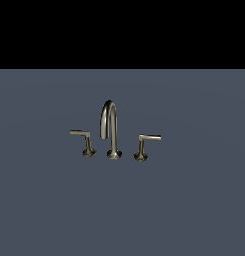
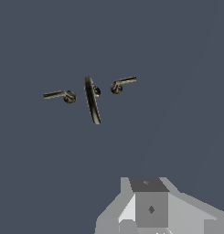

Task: Turn on the faucet by rotating a designated handle.

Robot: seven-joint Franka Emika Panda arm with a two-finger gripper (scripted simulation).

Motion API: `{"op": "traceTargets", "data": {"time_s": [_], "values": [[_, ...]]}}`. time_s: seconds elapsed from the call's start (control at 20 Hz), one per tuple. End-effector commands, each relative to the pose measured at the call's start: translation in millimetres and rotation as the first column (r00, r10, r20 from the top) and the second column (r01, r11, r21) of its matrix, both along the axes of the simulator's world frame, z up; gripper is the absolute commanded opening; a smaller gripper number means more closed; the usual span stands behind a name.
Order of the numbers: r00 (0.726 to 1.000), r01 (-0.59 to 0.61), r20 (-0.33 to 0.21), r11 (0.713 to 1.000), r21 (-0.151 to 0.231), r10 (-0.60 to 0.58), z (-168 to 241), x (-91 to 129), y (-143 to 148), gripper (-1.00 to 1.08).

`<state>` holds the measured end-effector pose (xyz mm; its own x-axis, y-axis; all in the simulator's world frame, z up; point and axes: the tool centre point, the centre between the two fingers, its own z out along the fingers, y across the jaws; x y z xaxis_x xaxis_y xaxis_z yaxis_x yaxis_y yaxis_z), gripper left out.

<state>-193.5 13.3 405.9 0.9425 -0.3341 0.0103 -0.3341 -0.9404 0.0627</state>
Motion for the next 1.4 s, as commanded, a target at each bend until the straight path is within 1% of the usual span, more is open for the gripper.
{"op": "traceTargets", "data": {"time_s": [0.0, 0.15, 0.3, 0.45, 0.65, 0.8, 1.0, 1.2, 1.35], "values": [[0.998, 0.067, 0.003, 0.998, 0.003, -0.067, -15.9, 10.6, 0.9, -1.00], [0.989, 0.146, 0.005, 0.989, 0.006, -0.146, -34.7, 23.7, 1.0, -1.00], [0.974, 0.225, 0.007, 0.974, 0.010, -0.225, -53.6, 37.0, 0.0, -1.00], [0.953, 0.302, 0.009, 0.953, 0.014, -0.302, -72.4, 50.2, -1.9, -1.00], [0.916, 0.401, 0.011, 0.916, 0.019, -0.402, -97.4, 67.7, -6.1, -1.00], [0.881, 0.473, 0.013, 0.881, 0.023, -0.473, -116.0, 80.6, -10.4, -1.00], [0.826, 0.562, 0.014, 0.826, 0.029, -0.563, -140.6, 97.2, -17.8, -1.00], [0.763, 0.646, 0.015, 0.763, 0.034, -0.647, -165.1, 113.1, -26.9, -1.00], [0.709, 0.704, 0.015, 0.709, 0.038, -0.705, -183.5, 124.5, -34.9, -1.00]]}}
